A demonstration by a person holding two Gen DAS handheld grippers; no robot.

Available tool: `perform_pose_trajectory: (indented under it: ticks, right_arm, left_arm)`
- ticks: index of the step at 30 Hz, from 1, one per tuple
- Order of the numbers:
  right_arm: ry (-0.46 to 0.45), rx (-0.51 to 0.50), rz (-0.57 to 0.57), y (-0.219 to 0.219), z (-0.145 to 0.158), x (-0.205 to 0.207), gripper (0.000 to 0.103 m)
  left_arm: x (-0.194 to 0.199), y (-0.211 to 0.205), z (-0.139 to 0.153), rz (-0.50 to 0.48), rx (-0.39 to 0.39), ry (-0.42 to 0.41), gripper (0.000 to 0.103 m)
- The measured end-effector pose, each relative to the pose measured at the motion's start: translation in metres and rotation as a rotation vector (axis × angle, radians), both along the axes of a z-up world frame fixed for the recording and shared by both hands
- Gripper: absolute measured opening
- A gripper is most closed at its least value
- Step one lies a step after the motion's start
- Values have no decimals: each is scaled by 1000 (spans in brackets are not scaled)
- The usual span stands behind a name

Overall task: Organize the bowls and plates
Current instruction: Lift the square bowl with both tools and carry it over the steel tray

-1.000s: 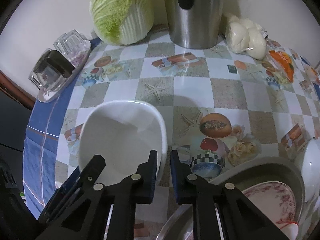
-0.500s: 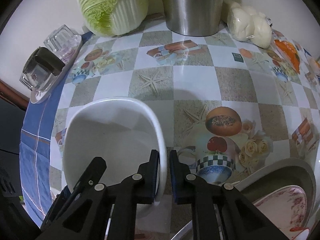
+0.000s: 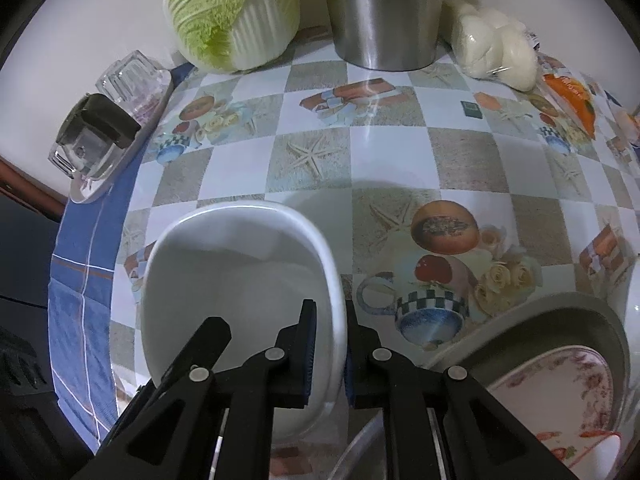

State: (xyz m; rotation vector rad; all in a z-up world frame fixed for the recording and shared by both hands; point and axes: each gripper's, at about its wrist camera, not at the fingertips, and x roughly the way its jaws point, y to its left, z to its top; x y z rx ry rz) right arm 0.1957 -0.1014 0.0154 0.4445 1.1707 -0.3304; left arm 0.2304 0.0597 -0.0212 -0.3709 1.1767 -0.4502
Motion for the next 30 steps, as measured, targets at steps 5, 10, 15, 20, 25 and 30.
perform_pose_trajectory:
  ticks: [5,10,15,20,25,30]
  right_arm:
    - [-32,3,-3,-3,22,-13,13]
    - [-70,-3,1,-5,51,-35,13]
    - [-104,-1,-3,-12,74,-59,13]
    - [-131,21,-16,-21,89,-88,13]
    - [-175,47,-12,-26,99,-115,13]
    - [-218,65,-7,-29,105,-143,13]
  left_arm:
    - [-14,-3,25,-14,3,-42,23]
    - [-32,-5,53,-15,-9,-84,23]
    - [-54,-12,77,-28,-17,-119,23]
    - [-74,-18,96,-43,-32,-145,23]
    - [-94,-21,113,-54,-37,-178,23]
    - [-114,-24,123,-73,-32,-211,23]
